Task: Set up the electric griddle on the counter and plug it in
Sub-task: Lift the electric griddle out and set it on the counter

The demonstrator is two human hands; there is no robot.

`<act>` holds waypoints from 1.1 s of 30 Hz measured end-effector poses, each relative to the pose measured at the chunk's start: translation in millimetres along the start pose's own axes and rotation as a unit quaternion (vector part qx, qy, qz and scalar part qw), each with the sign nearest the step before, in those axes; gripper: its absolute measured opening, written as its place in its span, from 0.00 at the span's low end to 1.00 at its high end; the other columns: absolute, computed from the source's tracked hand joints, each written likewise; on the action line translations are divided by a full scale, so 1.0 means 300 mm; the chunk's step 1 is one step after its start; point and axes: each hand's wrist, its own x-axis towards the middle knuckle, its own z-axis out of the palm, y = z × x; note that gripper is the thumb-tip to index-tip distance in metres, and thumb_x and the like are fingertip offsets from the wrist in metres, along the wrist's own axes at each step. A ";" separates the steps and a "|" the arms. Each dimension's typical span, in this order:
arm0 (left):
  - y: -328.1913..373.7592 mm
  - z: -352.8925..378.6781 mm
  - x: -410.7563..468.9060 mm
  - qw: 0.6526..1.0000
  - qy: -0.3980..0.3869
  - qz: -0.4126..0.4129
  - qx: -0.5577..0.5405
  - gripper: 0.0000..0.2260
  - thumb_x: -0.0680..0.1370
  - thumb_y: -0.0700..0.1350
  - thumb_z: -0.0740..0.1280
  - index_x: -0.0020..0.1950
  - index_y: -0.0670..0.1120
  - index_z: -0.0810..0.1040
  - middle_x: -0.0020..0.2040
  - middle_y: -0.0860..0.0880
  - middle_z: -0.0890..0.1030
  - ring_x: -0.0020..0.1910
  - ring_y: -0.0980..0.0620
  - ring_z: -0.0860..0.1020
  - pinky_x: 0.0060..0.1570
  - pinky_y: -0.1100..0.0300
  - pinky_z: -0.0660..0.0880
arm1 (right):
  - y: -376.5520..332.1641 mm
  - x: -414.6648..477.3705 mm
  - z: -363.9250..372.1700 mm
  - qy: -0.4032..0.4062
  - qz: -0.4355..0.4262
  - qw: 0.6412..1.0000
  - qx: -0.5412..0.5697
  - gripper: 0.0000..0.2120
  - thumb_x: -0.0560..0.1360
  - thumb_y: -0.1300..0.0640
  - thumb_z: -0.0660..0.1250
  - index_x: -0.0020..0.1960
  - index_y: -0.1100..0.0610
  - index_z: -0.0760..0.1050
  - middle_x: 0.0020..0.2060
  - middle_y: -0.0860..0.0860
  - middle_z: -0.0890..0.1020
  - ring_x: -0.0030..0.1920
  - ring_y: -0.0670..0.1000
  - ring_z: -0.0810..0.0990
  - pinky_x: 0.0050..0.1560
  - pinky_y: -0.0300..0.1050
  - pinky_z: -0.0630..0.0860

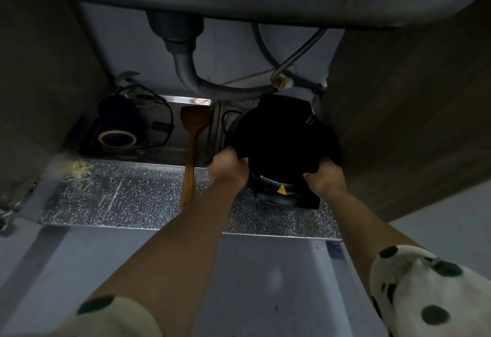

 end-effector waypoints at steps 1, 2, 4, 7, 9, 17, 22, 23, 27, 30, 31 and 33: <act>0.001 0.009 0.005 1.000 0.001 -0.001 0.007 0.16 0.79 0.48 0.63 0.62 0.39 0.75 0.60 0.37 0.79 0.60 0.36 0.76 0.56 0.48 0.75 | 0.001 0.004 0.003 0.002 -0.004 1.000 -0.002 0.22 0.74 0.59 0.68 0.64 0.66 0.68 0.60 0.66 0.77 0.61 0.66 0.76 0.57 0.51 0.75; 0.003 0.016 0.009 1.000 0.002 -0.005 0.013 0.17 0.79 0.49 0.63 0.63 0.39 0.74 0.60 0.37 0.79 0.60 0.36 0.76 0.56 0.47 0.75 | 0.001 0.006 0.004 0.002 -0.006 1.000 -0.001 0.22 0.73 0.60 0.67 0.65 0.65 0.68 0.60 0.66 0.77 0.60 0.66 0.76 0.56 0.51 0.75; 0.008 0.028 0.019 1.000 0.003 -0.011 0.019 0.18 0.79 0.50 0.63 0.64 0.39 0.73 0.60 0.37 0.79 0.60 0.36 0.76 0.57 0.47 0.75 | 0.003 0.009 0.008 0.003 -0.007 1.000 0.004 0.22 0.73 0.61 0.66 0.64 0.65 0.68 0.59 0.65 0.77 0.60 0.66 0.76 0.55 0.51 0.75; 0.018 0.035 0.033 1.000 0.006 -0.024 0.002 0.21 0.78 0.50 0.65 0.66 0.39 0.70 0.62 0.38 0.78 0.62 0.37 0.76 0.58 0.47 0.75 | 0.005 0.015 0.016 0.015 0.004 1.000 0.022 0.19 0.72 0.60 0.67 0.61 0.65 0.71 0.57 0.65 0.78 0.58 0.65 0.77 0.53 0.49 0.76; 0.022 0.041 0.039 0.999 0.004 -0.036 -0.015 0.24 0.76 0.49 0.68 0.68 0.40 0.67 0.64 0.38 0.77 0.63 0.37 0.75 0.59 0.48 0.74 | 0.006 0.019 0.023 0.023 0.013 0.999 0.045 0.18 0.72 0.57 0.68 0.58 0.66 0.74 0.56 0.65 0.79 0.57 0.64 0.78 0.52 0.48 0.75; 0.025 0.055 0.075 0.991 0.007 -0.080 -0.106 0.21 0.75 0.39 0.67 0.66 0.37 0.67 0.64 0.36 0.75 0.63 0.36 0.74 0.62 0.46 0.74 | -0.022 0.031 0.036 0.056 0.006 0.981 0.188 0.10 0.73 0.60 0.68 0.45 0.68 0.79 0.41 0.62 0.81 0.44 0.58 0.80 0.41 0.42 0.70; 0.057 0.039 0.095 0.935 -0.058 -0.121 -0.329 0.19 0.76 0.30 0.62 0.67 0.32 0.68 0.64 0.34 0.76 0.61 0.38 0.78 0.42 0.57 0.80 | -0.073 0.033 0.040 0.019 -0.064 0.966 0.249 0.06 0.74 0.62 0.66 0.44 0.66 0.77 0.36 0.56 0.77 0.38 0.54 0.75 0.41 0.44 0.71; 0.064 0.034 0.099 0.925 -0.062 -0.127 -0.353 0.19 0.77 0.31 0.61 0.67 0.32 0.68 0.63 0.34 0.76 0.60 0.38 0.79 0.32 0.63 0.77 | -0.082 0.032 0.038 0.009 -0.081 0.965 0.249 0.05 0.74 0.62 0.66 0.44 0.64 0.77 0.36 0.56 0.78 0.38 0.54 0.76 0.41 0.45 0.72; 0.099 0.008 0.093 0.876 -0.082 -0.153 -0.451 0.16 0.81 0.37 0.59 0.68 0.35 0.65 0.43 0.41 0.77 0.36 0.47 0.79 0.22 0.61 0.66 | -0.106 0.017 0.024 -0.047 -0.134 0.952 0.272 0.04 0.75 0.62 0.67 0.43 0.55 0.77 0.37 0.50 0.80 0.42 0.49 0.78 0.44 0.43 0.74; 0.111 -0.005 0.090 0.861 -0.096 -0.158 -0.475 0.17 0.81 0.44 0.62 0.68 0.38 0.68 0.38 0.44 0.74 0.34 0.49 0.77 0.25 0.60 0.64 | -0.112 -0.006 0.007 -0.086 -0.175 0.939 0.283 0.07 0.75 0.66 0.66 0.45 0.54 0.77 0.39 0.50 0.80 0.42 0.47 0.77 0.44 0.38 0.72; 0.112 -0.006 0.090 0.858 -0.095 -0.159 -0.479 0.18 0.81 0.45 0.62 0.68 0.39 0.68 0.41 0.43 0.77 0.35 0.49 0.78 0.25 0.61 0.64 | -0.113 -0.014 0.001 -0.099 -0.191 0.937 0.276 0.07 0.75 0.66 0.65 0.45 0.55 0.77 0.39 0.51 0.80 0.41 0.46 0.76 0.44 0.39 0.72; 0.111 -0.004 0.083 0.854 -0.088 -0.162 -0.486 0.18 0.81 0.46 0.62 0.68 0.39 0.68 0.53 0.39 0.81 0.32 0.50 0.79 0.23 0.62 0.65 | -0.113 -0.027 -0.010 -0.124 -0.225 0.931 0.260 0.07 0.75 0.68 0.65 0.46 0.57 0.77 0.37 0.50 0.78 0.38 0.44 0.74 0.41 0.35 0.70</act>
